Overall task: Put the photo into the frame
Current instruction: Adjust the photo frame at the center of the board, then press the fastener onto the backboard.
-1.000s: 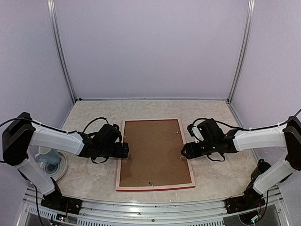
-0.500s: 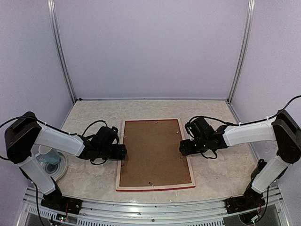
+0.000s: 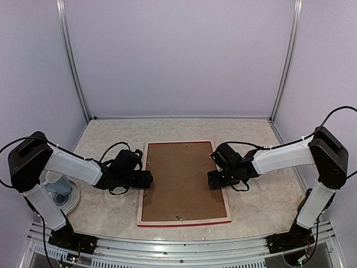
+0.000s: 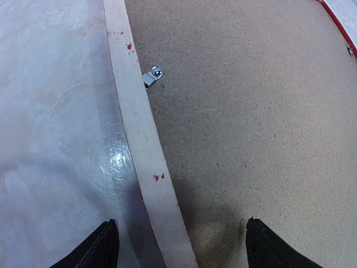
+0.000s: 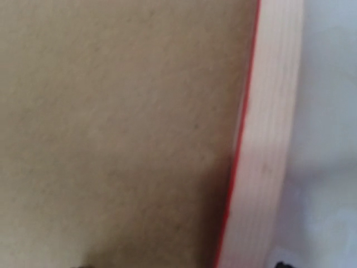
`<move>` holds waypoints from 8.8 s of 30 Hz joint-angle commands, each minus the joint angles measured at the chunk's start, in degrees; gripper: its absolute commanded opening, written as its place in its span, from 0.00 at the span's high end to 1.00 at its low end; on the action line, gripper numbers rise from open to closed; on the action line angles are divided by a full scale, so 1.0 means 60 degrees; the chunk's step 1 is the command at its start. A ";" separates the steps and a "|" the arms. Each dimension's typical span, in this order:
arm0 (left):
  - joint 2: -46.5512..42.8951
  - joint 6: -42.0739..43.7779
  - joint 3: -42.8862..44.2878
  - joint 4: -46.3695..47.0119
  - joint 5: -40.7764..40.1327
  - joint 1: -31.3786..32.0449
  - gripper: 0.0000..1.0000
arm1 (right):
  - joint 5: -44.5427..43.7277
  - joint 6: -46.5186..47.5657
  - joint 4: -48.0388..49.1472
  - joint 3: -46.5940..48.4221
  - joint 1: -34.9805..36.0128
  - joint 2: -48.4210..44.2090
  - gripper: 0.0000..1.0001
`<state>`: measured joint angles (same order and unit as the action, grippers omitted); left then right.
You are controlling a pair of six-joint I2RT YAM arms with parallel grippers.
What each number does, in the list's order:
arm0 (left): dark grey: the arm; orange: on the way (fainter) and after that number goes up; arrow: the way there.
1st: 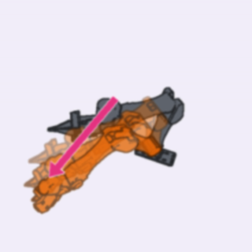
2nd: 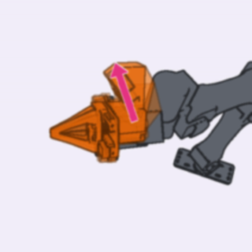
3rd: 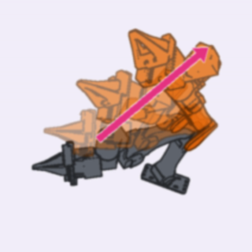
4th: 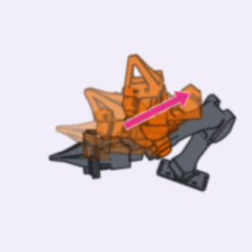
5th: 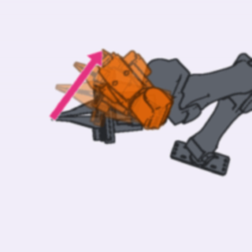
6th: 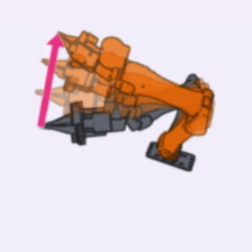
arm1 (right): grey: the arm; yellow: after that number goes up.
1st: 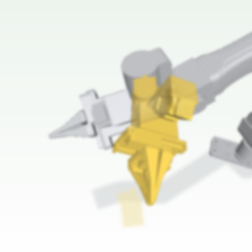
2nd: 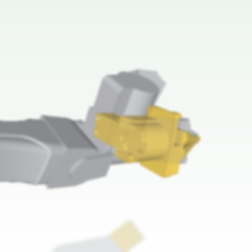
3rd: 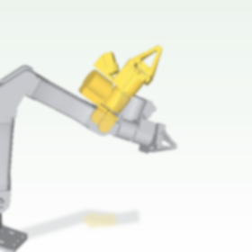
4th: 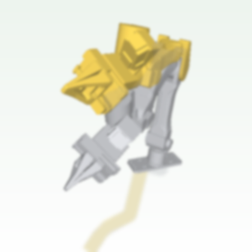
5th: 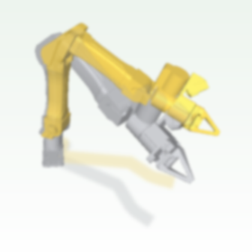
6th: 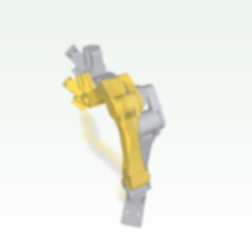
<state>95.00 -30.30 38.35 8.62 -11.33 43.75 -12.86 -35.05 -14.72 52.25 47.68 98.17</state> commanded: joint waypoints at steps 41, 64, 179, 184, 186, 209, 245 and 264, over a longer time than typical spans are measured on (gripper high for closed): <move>0.1842 -0.2315 0.0380 -0.0521 0.0016 -0.0170 0.94 | -0.1102 -0.0948 -0.1298 0.0670 0.0571 -0.0416 0.30; 0.1947 -0.3226 -0.0093 0.0477 0.0956 -0.1051 1.00 | -0.1188 -0.0455 -0.0766 0.1488 -0.0505 0.0315 0.26; 0.1859 -0.2297 0.0268 0.0766 0.2067 -0.1313 0.73 | 0.2127 0.2507 0.1044 0.2578 -0.2282 0.2240 0.25; 0.2173 -0.2301 0.0473 0.0466 0.2006 -0.1315 0.84 | 0.2104 0.2606 0.0879 0.2681 -0.2278 0.2211 0.25; 0.2191 -0.2353 0.0482 0.0332 0.1926 -0.1315 0.86 | 0.2100 0.2602 0.0841 0.2651 -0.2278 0.2126 0.25; 0.2461 -0.2899 0.0320 0.0321 0.1762 -0.1402 0.88 | 0.0978 0.0628 -0.0375 0.0740 -0.1630 -0.0066 0.22; 0.2483 -0.3002 0.0200 0.0276 0.1785 -0.1490 0.88 | -0.0189 0.0582 -0.1502 -0.0156 -0.1055 -0.0446 0.28; 0.2634 -0.2988 0.0273 0.0247 0.1830 -0.1523 0.89 | 0.0641 0.2149 -0.1775 0.0492 -0.1048 -0.0169 0.39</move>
<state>105.23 -46.26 42.81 22.31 -1.65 35.38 -10.92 -26.89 -21.65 53.10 40.88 96.31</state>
